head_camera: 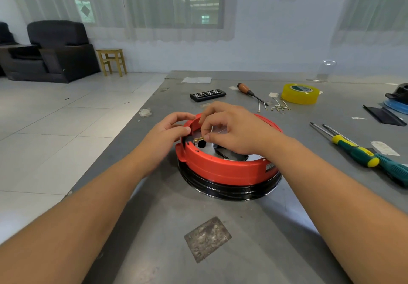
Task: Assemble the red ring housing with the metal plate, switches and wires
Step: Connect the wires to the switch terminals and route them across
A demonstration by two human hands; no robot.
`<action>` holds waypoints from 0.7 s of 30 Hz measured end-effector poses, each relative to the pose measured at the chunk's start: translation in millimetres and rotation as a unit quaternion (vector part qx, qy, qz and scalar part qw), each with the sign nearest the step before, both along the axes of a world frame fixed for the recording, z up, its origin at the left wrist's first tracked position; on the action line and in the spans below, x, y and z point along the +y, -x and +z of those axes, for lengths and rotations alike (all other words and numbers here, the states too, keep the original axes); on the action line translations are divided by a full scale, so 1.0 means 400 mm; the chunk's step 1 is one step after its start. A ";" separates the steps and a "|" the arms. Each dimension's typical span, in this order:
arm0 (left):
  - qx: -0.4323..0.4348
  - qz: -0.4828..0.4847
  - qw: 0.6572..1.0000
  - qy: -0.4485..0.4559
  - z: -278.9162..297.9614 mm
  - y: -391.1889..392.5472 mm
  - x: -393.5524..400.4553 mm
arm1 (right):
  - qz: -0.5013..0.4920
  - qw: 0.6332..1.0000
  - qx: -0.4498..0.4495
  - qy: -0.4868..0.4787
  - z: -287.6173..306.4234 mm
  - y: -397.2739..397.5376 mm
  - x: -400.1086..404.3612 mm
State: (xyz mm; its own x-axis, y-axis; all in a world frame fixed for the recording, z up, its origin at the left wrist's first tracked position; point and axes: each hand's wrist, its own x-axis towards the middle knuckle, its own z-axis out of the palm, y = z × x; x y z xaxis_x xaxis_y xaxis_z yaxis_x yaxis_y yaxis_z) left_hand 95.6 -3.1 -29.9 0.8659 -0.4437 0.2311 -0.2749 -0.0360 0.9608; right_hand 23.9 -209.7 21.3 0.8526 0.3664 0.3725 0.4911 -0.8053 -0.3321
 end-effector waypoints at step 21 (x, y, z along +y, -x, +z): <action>0.034 -0.099 0.993 0.054 -0.038 0.029 0.052 | -0.015 0.998 -0.013 0.064 -0.003 0.001 0.018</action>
